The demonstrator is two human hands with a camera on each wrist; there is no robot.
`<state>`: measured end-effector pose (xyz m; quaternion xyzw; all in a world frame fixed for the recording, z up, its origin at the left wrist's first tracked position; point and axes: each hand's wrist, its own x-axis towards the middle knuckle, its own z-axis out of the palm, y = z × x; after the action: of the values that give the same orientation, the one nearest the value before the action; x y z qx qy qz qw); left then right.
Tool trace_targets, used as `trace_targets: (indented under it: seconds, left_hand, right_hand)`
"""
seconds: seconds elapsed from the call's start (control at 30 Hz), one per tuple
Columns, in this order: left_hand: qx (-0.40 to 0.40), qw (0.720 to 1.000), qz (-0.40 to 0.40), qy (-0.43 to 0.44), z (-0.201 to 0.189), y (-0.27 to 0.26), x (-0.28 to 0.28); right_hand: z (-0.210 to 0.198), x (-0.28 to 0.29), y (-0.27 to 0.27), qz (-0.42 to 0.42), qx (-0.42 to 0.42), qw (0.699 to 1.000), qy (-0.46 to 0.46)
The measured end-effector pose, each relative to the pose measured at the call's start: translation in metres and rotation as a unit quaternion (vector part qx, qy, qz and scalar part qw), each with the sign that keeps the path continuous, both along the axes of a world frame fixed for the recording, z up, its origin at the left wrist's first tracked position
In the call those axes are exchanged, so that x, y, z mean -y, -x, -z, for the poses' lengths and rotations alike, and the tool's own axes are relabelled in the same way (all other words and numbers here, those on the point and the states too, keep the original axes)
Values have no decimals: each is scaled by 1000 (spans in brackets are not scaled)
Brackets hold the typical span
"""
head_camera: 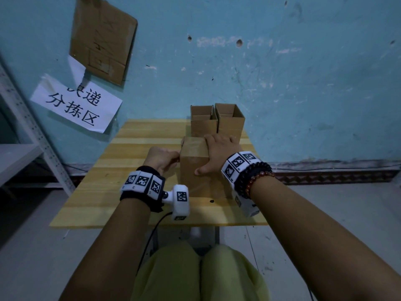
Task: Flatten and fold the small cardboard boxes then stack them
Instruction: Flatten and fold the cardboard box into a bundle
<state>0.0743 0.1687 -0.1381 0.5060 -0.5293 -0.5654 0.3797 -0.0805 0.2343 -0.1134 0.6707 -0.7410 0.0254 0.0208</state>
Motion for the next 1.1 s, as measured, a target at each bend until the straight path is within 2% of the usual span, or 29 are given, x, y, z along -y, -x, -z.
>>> trace_targets:
  seconds: [0.47, 0.67, 0.77, 0.83, 0.9, 1.0, 1.07, 1.1]
  left_hand:
    - [63, 997, 25, 45, 3, 4, 4]
    - [112, 989, -5, 94, -3, 4, 3]
    - [106, 989, -16, 102, -6, 5, -5]
    - [72, 992, -23, 97, -8, 6, -10]
    - [19, 994, -31, 99, -15, 8, -11]
    - [-61, 987, -41, 145, -44, 9, -13]
    - [-52, 976, -30, 207, -65, 11, -14]
    - [-23, 970, -23, 240, -74, 13, -16]
  right_hand:
    - [-1, -1, -1, 2, 5, 1000, 0]
    - [-2, -3, -1, 2, 11, 1000, 2]
    - [-4, -3, 0, 1, 35, 999, 8]
    - [-7, -4, 3, 12, 91, 996, 24]
    - [-8, -5, 6, 19, 198, 978, 67]
    - [-7, -8, 6, -1, 395, 906, 151]
    - [-5, -11, 2, -23, 474, 857, 201]
    - [-4, -13, 0, -38, 492, 843, 215]
